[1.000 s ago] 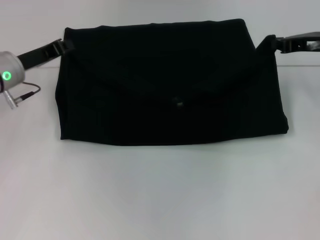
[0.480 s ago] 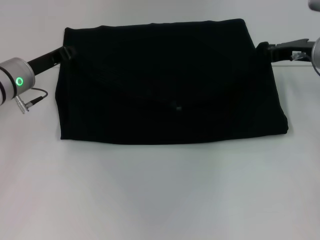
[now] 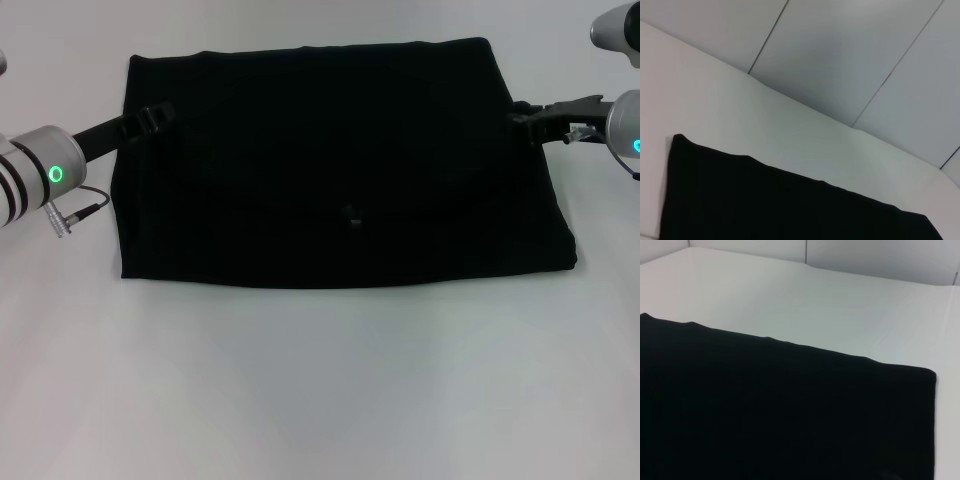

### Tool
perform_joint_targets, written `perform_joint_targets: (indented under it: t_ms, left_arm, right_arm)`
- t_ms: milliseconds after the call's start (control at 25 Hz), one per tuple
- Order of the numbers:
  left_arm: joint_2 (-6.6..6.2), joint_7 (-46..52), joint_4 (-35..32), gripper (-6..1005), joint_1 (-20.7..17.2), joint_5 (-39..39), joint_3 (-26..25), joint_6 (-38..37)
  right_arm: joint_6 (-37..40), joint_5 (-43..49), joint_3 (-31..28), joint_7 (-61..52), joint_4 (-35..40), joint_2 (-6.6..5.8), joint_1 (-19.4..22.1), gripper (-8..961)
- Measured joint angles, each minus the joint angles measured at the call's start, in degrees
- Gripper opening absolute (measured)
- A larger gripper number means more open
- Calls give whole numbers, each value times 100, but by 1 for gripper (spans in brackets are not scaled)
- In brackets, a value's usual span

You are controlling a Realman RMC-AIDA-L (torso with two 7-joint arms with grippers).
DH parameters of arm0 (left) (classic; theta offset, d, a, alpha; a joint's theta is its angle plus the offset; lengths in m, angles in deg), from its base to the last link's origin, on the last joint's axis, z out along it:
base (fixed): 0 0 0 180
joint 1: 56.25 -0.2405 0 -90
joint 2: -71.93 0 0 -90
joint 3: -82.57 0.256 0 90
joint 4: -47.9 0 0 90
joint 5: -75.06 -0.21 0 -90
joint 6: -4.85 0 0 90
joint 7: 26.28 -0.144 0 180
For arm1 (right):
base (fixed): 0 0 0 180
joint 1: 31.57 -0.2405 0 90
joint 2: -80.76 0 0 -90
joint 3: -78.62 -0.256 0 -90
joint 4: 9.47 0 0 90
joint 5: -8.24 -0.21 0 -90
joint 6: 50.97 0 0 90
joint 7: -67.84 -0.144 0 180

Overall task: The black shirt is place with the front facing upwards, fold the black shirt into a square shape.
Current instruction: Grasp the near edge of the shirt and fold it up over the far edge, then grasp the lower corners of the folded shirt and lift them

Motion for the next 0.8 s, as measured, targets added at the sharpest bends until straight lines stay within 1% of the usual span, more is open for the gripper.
perform_joint_targets:
  t_ms: [120, 240, 360, 440, 600, 680, 800]
  left_arm:
    - [-3, 29, -17, 153, -3, 2, 34, -30]
    - [-37, 158, -39, 176, -15, 2, 57, -194]
    - [-43, 318, -81, 399, -60, 2, 59, -452]
    - [-45, 469, -159, 477, -118, -7, 62, -677]
    - [-52, 818, -518, 634, -357, -40, 74, -1415]
    - [-41, 944, -807, 698, -575, 53, 65, -1820]
    - [-45, 959, -997, 795, -809, 224, 83, -2290]
  right_arm:
    - [1, 5, 3, -28, 64, -18, 47, 231]
    - [80, -1, 1, -69, 204, -29, 116, 364]
    - [394, 37, 1, -172, 439, -18, 210, 486]
    - [615, 76, 1, -345, 670, -8, 289, 568]
    - [1287, 101, -2, -854, 1353, 3, 562, 598]
    - [1713, 66, -33, -1108, 1698, -17, 718, 606]
    - [2295, 34, -62, -1413, 1997, -108, 880, 606]
